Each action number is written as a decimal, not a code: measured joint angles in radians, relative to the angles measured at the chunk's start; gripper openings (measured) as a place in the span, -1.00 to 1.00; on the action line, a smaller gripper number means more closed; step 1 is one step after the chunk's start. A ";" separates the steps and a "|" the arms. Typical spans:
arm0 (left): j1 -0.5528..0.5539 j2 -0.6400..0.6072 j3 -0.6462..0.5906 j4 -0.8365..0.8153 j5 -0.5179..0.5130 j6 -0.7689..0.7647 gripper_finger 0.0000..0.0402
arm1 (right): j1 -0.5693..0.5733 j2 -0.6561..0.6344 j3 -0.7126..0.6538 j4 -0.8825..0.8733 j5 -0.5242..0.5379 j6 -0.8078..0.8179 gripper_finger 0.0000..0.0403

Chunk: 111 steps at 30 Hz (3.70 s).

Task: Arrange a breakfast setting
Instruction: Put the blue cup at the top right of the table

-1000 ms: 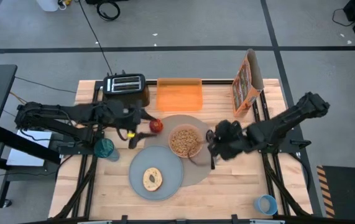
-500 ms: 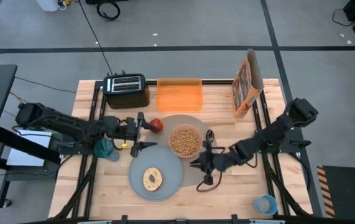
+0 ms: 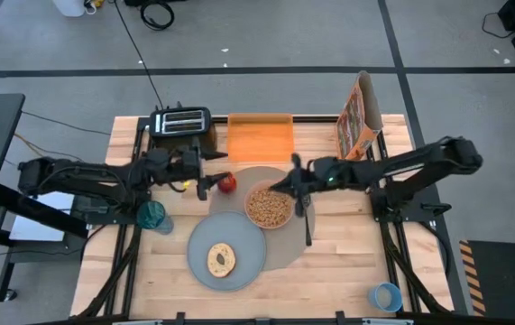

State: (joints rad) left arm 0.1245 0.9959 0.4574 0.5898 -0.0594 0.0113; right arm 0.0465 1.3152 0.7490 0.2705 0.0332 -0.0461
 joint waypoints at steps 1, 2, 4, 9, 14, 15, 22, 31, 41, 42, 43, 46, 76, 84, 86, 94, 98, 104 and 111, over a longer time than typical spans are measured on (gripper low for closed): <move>0.011 -0.004 0.001 -0.009 0.002 0.000 0.43 | -0.002 -0.039 0.001 -0.061 0.014 0.031 -0.92; 0.018 -0.006 0.001 -0.014 0.003 0.000 0.43 | 0.006 -0.078 0.008 -0.134 0.028 0.065 -0.94; 0.028 -0.011 0.001 -0.022 0.004 0.010 0.43 | 0.046 -0.148 0.052 -0.326 0.046 0.142 -0.97; 0.037 -0.010 0.001 -0.012 0.004 0.075 0.43 | 0.221 -0.184 0.219 -0.709 0.178 0.366 -0.97; 0.015 -0.010 0.001 0.002 0.004 0.110 0.43 | 0.402 -0.085 0.359 -0.906 0.209 0.661 -0.98; 0.003 -0.010 0.001 0.002 0.005 0.118 0.43 | 0.436 -0.059 0.387 -0.938 0.209 0.731 -0.98; -0.098 -0.010 0.001 -0.001 0.005 0.156 0.43 | 0.646 0.151 0.654 -1.242 0.116 1.312 -0.97; -0.188 -0.010 0.001 -0.099 0.005 0.129 0.43 | 0.870 0.395 0.819 -1.412 -0.175 2.032 -0.73; -0.310 -0.010 0.001 -0.160 0.004 0.041 0.43 | 0.978 0.519 0.819 -1.461 -0.272 2.379 -0.09; -0.325 -0.010 0.001 -0.166 0.004 0.030 0.43 | 0.984 0.529 0.818 -1.487 -0.294 2.383 -0.06; -0.340 -0.010 0.001 -0.170 0.005 0.025 0.43 | 0.988 0.533 0.818 -1.512 -0.315 2.384 -0.04; -0.381 -0.010 0.001 -0.173 0.005 0.018 0.43 | 0.993 0.532 0.818 -1.548 -0.329 2.394 -0.03; -0.448 -0.010 0.001 -0.176 -0.019 0.018 0.43 | 0.966 0.531 0.629 -1.357 -0.349 2.333 -0.93; -0.416 -0.016 0.001 -0.183 -0.018 0.018 0.43 | 0.825 0.531 0.731 -1.491 -0.325 2.042 -0.94; -0.405 -0.026 0.001 -0.193 -0.019 0.018 0.43 | 0.761 0.531 0.792 -1.586 -0.266 1.905 -0.94; -0.404 -0.113 0.001 -0.291 -0.018 -0.024 0.43 | 0.456 0.508 0.939 -1.812 -0.025 1.184 -0.94; -0.404 -0.162 0.001 -0.366 -0.019 -0.061 0.43 | 0.273 0.506 0.932 -1.853 0.051 0.895 -0.94; -0.404 -0.218 0.002 -0.469 -0.018 -0.112 0.43 | 0.041 0.495 0.932 -1.846 0.151 0.531 -0.94; -0.404 -0.217 0.002 -0.519 -0.018 -0.130 0.43 | -0.122 0.496 0.924 -1.765 0.167 0.108 -0.94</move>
State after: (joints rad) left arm -0.2798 0.7788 0.4591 0.0710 -0.0776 -0.1192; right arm -0.0755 1.8111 1.6726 -1.4948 0.2007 0.0620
